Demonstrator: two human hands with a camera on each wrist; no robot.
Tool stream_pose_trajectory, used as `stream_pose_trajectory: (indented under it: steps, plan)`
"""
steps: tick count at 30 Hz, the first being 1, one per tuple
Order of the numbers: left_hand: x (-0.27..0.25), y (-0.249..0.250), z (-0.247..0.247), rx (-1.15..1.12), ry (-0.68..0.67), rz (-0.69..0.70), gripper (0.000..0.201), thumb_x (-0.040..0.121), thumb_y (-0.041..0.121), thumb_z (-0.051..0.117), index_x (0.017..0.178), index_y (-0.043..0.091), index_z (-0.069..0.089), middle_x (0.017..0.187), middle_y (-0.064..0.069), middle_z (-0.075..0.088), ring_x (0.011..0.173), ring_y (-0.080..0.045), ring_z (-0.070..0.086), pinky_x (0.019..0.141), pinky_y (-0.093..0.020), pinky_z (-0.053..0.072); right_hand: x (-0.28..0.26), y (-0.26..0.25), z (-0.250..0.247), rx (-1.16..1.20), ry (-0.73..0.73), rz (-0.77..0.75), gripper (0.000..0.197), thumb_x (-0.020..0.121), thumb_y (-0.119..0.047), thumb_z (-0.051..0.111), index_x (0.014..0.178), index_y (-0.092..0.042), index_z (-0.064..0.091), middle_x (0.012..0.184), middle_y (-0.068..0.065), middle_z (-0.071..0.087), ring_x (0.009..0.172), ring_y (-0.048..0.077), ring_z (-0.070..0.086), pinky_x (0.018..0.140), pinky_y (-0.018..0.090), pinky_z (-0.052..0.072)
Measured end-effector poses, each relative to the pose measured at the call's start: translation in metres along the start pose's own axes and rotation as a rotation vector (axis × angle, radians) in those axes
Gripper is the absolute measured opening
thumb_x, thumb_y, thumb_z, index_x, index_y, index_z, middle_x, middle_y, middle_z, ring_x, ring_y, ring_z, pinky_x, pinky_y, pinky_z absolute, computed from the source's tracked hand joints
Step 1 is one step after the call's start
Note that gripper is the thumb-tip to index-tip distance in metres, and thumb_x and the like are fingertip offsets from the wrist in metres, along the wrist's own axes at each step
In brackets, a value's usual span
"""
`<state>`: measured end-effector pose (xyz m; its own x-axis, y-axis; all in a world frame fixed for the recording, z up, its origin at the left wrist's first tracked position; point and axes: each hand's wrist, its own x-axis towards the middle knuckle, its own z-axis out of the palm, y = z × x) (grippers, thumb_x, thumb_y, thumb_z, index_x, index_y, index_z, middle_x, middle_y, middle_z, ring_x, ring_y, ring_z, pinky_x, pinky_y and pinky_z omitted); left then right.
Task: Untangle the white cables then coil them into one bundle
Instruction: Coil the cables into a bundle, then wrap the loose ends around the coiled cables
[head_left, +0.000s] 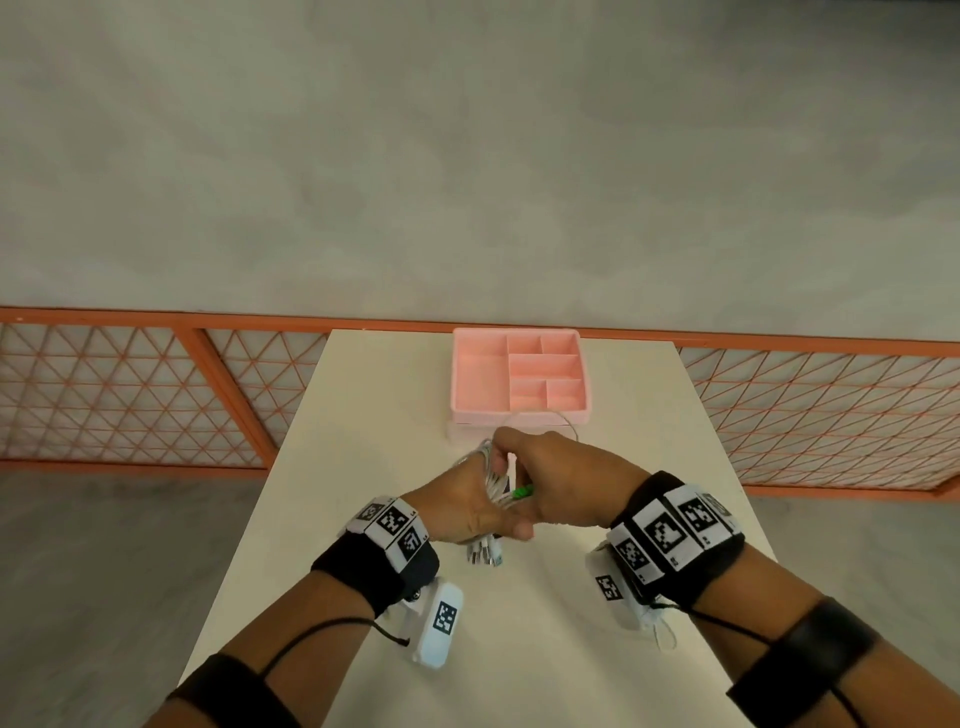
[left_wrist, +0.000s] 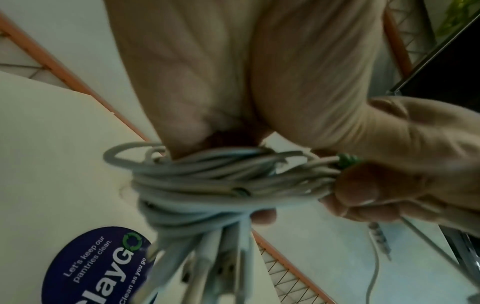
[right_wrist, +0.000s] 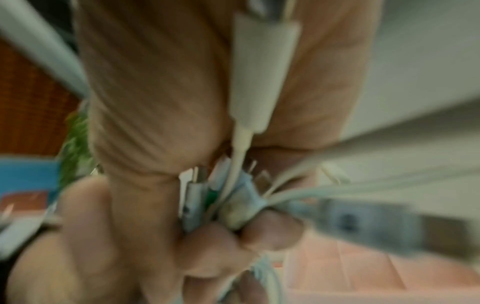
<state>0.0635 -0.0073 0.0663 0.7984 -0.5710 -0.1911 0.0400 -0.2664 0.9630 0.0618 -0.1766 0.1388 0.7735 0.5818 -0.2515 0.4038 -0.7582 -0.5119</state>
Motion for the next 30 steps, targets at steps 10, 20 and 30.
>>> stream_pose_trajectory:
  steps: [10, 20, 30]
  plan:
    - [-0.008, 0.007, 0.012, 0.224, 0.048, -0.143, 0.01, 0.085, 0.01, 0.065, 0.081, 0.011, 0.056, 0.062, -0.007, 0.058, 0.054, -0.018, 0.059, 0.052, -0.023, 0.047, 0.001, 0.021, -0.004, -0.126, 0.022, -0.06, 0.084, 0.081, -0.043, 0.076, 0.15, -0.036, 0.028, 0.13, -0.007, 0.034, 0.088, 0.017, 0.06, 0.073, 0.029, 0.051]
    - [-0.009, 0.004, 0.014, 0.108, 0.056, -0.249, 0.032, 0.076, 0.037, 0.068, 0.08, 0.006, 0.059, 0.06, -0.009, 0.055, 0.048, -0.023, 0.057, 0.068, -0.065, 0.057, 0.006, 0.041, -0.008, -0.338, -0.03, -0.001, 0.036, 0.089, -0.021, 0.064, 0.125, -0.022, 0.059, 0.119, -0.001, 0.062, 0.101, 0.02, 0.061, 0.085, 0.037, 0.052]
    - [-0.014, 0.028, 0.013, -0.537, 0.002, -0.246, 0.024, 0.097, 0.024, 0.061, 0.085, 0.003, 0.061, 0.053, 0.002, 0.042, 0.041, -0.008, 0.041, 0.056, -0.032, 0.055, 0.004, 0.062, 0.007, -0.063, 0.299, -0.102, 0.016, 0.097, -0.022, 0.055, 0.105, -0.019, 0.068, 0.096, -0.004, 0.073, 0.084, 0.017, 0.065, 0.076, 0.035, 0.051]
